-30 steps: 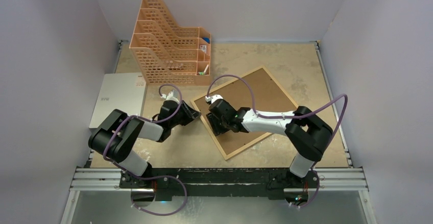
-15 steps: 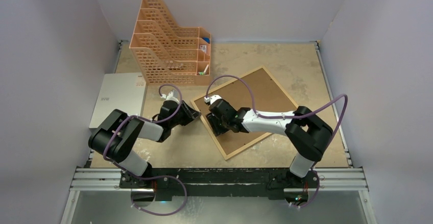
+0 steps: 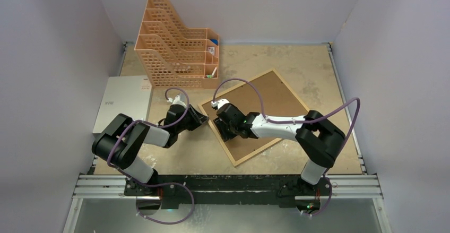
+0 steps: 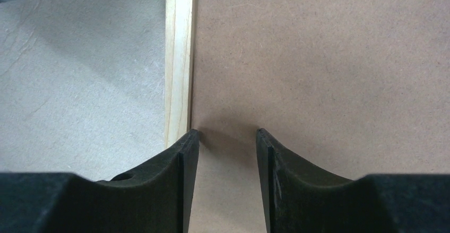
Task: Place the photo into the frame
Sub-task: Install the photo frame at the center of the board.
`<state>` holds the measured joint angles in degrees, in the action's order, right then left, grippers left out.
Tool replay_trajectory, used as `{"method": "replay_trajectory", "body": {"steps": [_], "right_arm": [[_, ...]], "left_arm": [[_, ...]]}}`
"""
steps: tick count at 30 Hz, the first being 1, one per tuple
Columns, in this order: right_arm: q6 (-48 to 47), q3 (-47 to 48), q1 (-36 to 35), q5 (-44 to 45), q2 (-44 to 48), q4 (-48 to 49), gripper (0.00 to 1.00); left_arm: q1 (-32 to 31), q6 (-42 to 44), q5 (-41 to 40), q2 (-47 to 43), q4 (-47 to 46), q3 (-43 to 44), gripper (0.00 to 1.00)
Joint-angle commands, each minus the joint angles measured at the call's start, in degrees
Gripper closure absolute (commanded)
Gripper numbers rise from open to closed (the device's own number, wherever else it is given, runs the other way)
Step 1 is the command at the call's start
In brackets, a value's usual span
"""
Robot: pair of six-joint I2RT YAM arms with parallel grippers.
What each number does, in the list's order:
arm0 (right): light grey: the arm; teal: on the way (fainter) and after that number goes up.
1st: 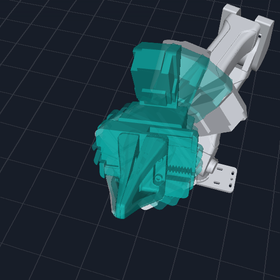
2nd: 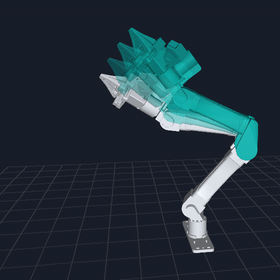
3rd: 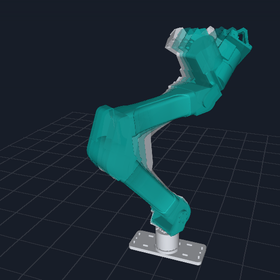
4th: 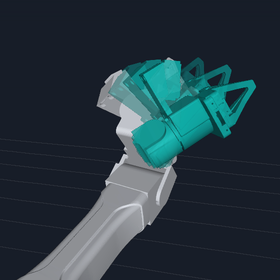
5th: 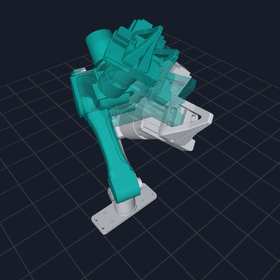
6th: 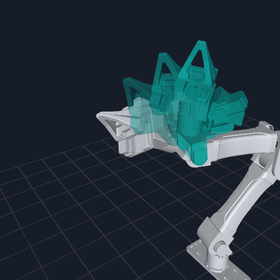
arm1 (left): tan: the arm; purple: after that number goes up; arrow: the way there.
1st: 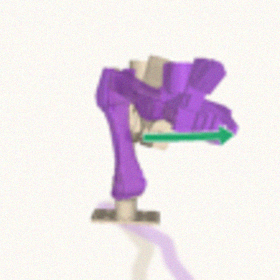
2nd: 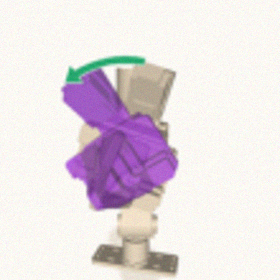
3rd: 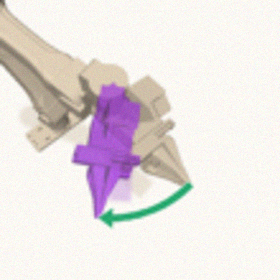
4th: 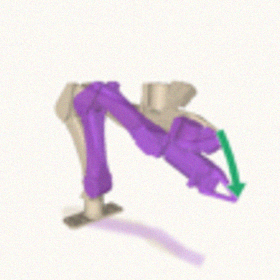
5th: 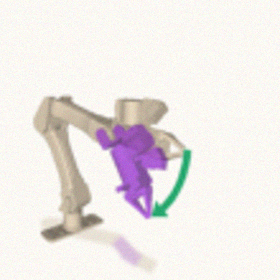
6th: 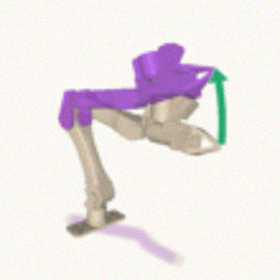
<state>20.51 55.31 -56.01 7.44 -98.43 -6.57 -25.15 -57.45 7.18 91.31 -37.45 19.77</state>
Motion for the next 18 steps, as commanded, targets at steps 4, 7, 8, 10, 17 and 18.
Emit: {"method": "replay_trajectory", "body": {"steps": [4,7,8,10,17,18], "right_arm": [[1.6,-3.6,-3.3,-0.6,-7.7,-10.9,0.56],[2.3,-3.4,-4.1,0.6,-8.4,-11.7,0.57],[2.6,-3.2,-4.3,1.1,-8.5,-12.0,0.57],[3.2,-3.0,-4.3,2.5,-8.1,-12.5,0.57],[7.2,1.5,-3.3,2.5,-1.5,-14.6,0.57],[7.4,1.8,-2.7,1.4,-0.6,-14.3,0.57]], "left_arm": [[-0.3,4.9,-4.8,3.4,20.1,-4.0,0.75],[-0.3,5.0,-4.9,3.0,20.2,-3.9,0.75],[-0.3,5.0,-5.0,3.0,20.3,-3.9,0.75],[-0.3,5.2,-5.0,2.8,20.2,-4.0,0.75],[-0.3,5.7,-3.9,2.7,19.3,-4.0,0.75],[-0.3,5.7,-3.9,2.6,19.2,-4.1,0.75]]}}
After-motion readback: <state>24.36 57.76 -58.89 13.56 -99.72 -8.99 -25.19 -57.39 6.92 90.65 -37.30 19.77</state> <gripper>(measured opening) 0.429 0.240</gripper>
